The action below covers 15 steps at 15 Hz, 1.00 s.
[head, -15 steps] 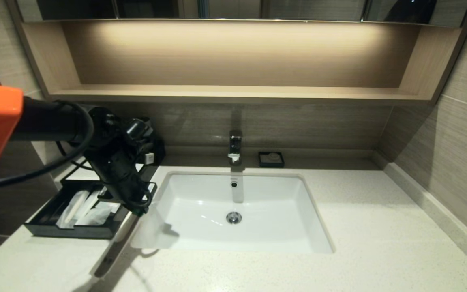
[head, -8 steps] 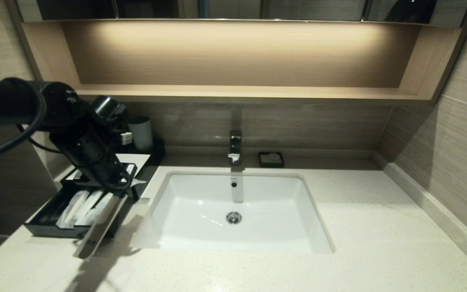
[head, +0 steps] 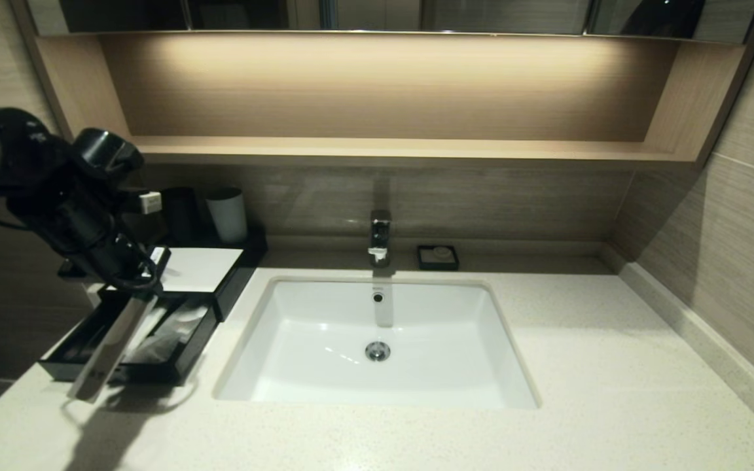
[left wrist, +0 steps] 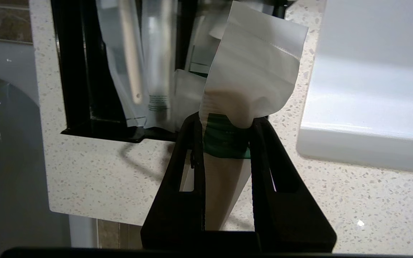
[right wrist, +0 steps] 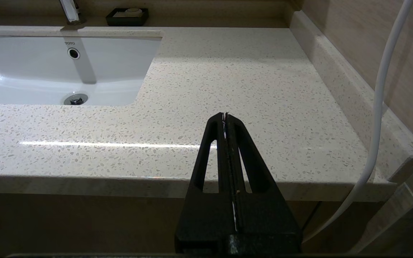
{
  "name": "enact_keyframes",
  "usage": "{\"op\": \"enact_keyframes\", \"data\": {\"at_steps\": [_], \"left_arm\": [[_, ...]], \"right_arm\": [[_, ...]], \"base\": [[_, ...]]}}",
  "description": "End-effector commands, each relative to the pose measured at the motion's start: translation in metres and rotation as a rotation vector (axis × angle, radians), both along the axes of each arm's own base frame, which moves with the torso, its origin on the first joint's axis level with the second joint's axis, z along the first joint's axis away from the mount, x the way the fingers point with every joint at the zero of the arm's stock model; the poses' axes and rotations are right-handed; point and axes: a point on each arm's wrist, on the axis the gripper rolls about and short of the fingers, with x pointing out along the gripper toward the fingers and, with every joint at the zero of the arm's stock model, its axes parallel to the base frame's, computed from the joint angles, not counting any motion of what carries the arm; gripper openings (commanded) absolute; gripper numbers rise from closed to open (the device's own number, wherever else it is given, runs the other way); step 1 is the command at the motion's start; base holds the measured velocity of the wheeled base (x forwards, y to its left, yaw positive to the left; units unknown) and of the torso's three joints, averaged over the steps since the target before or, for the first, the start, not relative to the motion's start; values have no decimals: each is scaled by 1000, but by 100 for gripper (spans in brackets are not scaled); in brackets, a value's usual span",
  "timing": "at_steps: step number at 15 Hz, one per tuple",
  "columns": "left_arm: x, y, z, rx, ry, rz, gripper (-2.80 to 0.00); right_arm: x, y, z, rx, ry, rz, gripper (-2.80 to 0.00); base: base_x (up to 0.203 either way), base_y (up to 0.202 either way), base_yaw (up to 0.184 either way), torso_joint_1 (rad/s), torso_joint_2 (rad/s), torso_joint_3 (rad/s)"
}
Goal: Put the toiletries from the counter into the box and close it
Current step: Place the bathroom toiletry into the drawer
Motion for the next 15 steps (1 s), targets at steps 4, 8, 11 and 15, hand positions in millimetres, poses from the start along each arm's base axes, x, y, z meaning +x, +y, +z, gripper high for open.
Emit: {"op": "enact_keyframes", "data": {"at_steps": [4, 8, 11, 15], "left_arm": [[-2, 39, 1, 37, 11, 49, -280], [6, 47, -8, 50, 47, 47, -280], [16, 53, -13, 75, 102, 71, -280], [25, 57, -18, 68, 206, 75, -280]], "right_arm": [[0, 0, 0, -1, -1, 0, -280], [0, 0, 0, -1, 2, 0, -280], [0, 0, 0, -1, -1, 0, -280], [0, 0, 0, -1, 2, 0, -280]], "base": [[0, 0, 0, 0, 0, 0], [0, 0, 0, 0, 0, 0], [0, 0, 0, 0, 0, 0], [0, 0, 0, 0, 0, 0]]}}
